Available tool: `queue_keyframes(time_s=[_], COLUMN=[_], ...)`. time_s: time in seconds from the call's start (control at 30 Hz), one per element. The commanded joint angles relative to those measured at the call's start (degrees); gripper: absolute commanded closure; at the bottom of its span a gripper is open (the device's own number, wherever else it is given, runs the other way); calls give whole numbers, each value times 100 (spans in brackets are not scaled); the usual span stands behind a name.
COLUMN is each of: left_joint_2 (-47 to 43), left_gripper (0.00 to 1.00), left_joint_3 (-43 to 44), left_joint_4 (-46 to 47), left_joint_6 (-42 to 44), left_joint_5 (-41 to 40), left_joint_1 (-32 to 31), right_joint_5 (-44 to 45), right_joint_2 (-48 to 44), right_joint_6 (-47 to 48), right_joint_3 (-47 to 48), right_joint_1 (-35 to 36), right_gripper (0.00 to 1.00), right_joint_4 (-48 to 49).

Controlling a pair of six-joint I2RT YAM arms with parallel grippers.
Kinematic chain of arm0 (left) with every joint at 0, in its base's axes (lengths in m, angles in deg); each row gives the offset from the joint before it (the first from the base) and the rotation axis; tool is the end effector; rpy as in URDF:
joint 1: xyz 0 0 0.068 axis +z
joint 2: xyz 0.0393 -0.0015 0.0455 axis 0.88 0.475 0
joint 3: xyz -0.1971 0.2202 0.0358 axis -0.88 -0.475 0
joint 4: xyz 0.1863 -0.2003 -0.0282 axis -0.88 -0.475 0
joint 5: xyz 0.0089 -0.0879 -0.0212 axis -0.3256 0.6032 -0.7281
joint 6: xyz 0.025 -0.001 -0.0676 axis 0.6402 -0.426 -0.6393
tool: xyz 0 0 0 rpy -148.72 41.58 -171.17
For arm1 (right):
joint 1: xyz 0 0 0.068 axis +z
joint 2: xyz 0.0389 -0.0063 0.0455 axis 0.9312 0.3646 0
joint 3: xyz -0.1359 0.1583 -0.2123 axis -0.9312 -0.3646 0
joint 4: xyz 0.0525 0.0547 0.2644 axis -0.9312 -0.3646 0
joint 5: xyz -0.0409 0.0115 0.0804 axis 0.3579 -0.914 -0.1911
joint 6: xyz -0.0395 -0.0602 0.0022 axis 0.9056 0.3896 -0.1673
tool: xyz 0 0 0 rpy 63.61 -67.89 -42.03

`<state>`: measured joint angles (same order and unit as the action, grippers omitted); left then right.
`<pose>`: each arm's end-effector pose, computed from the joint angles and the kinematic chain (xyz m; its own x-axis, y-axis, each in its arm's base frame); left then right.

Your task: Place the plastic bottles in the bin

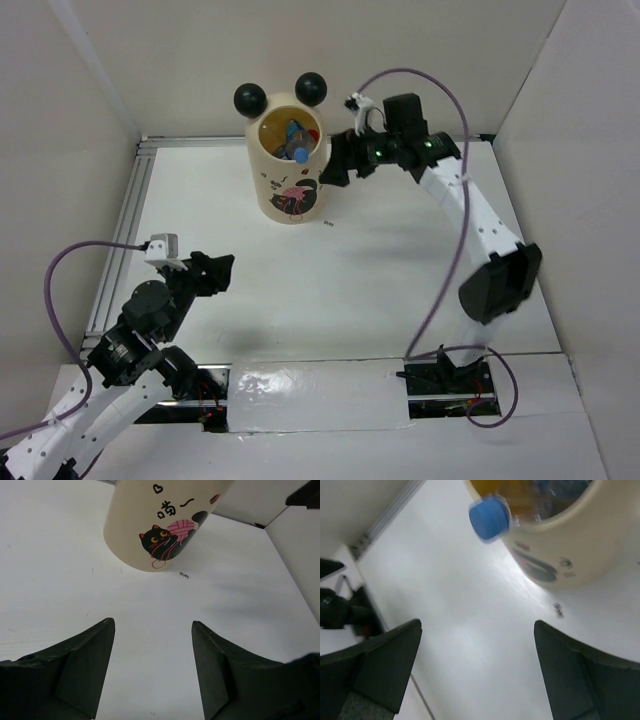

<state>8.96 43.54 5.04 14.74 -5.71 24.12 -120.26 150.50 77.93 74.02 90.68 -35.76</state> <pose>0.0977 -0.0412 0.3126 -0.1465 -0.5224 -0.8400 0.1246 0.8327 -0.5396 0.3903 0.1996 0.4224 -0.5520 -0.1769 -0.8149 -0.7562 0.5179 0.3999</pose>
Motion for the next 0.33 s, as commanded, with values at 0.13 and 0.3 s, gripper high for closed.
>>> queue_keyframes(time_s=[0.13, 0.3], left_joint_2=[906, 1260], left_gripper=[0, 0], left_joint_3=[529, 793], left_joint_4=[1087, 1140], left_joint_6=[624, 685], left_joint_5=[516, 621], left_joint_1=[8, 8], right_joint_5=[3870, 5069], right_joint_2=[-2958, -3663], right_joint_6=[1195, 756], right_joint_3=[-2790, -3336], right_joint_1=[-282, -80], right_gripper=[0, 0], right_joint_4=[1267, 1109])
